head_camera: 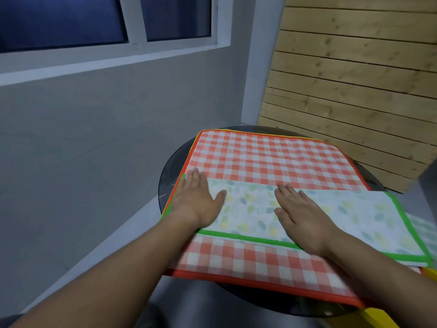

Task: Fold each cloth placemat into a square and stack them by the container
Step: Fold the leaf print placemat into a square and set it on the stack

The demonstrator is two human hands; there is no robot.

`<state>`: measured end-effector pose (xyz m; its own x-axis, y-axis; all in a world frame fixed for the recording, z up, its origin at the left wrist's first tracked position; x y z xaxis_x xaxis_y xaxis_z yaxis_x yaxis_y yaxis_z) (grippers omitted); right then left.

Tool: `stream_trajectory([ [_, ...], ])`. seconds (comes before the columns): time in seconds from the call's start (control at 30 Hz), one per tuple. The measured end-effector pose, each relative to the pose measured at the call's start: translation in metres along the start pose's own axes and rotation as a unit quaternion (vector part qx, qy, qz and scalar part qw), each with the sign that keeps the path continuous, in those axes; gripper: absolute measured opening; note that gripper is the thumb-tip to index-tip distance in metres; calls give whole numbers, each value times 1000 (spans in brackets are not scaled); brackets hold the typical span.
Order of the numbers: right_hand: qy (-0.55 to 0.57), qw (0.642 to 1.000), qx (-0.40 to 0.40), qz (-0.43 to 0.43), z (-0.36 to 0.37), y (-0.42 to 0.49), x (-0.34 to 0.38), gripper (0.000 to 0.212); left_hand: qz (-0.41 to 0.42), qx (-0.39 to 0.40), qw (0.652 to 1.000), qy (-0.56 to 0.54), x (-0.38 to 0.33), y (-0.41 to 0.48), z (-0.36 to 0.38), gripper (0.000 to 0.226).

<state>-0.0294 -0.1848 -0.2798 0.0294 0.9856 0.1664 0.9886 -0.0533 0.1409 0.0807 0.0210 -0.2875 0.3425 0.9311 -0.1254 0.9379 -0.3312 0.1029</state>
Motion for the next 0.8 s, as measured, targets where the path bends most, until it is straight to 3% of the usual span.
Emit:
stream_trajectory([
  [0.23, 8, 1000, 2, -1, -1, -2, 1, 59, -21, -29, 999, 27, 12, 1, -4, 87],
  [0.4, 12, 1000, -3, 4, -1, 0, 1, 60, -37, 4, 999, 25, 11, 2, -8, 82],
  [0.5, 9, 1000, 4, 3, 0, 0, 1, 60, 33, -48, 998, 32, -29, 3, -29, 69],
  [0.57, 15, 1000, 3, 4, 1, 1, 0, 60, 108, -79, 990, -54, -75, 1, -39, 63],
  [0.67, 48, 999, 3, 5, 0, 3, -1, 58, 162, -37, 973, -160, -124, -4, -30, 60],
  [0.8, 74, 997, 10, 6, -1, 4, -5, 57, 174, 0, 978, -118, -137, -6, 1, 59],
])
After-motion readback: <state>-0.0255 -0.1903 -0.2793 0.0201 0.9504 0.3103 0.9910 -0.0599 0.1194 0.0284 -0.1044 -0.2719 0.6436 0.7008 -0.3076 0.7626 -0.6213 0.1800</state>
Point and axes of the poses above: each hand's wrist, its own y-axis towards the middle knuckle, its own z-axis out of the palm, x = y × z, the point moved 10 cm from there along y, towards the middle knuckle, and after that the axes turned 13 degrees about -x, right-handed, at the moved point
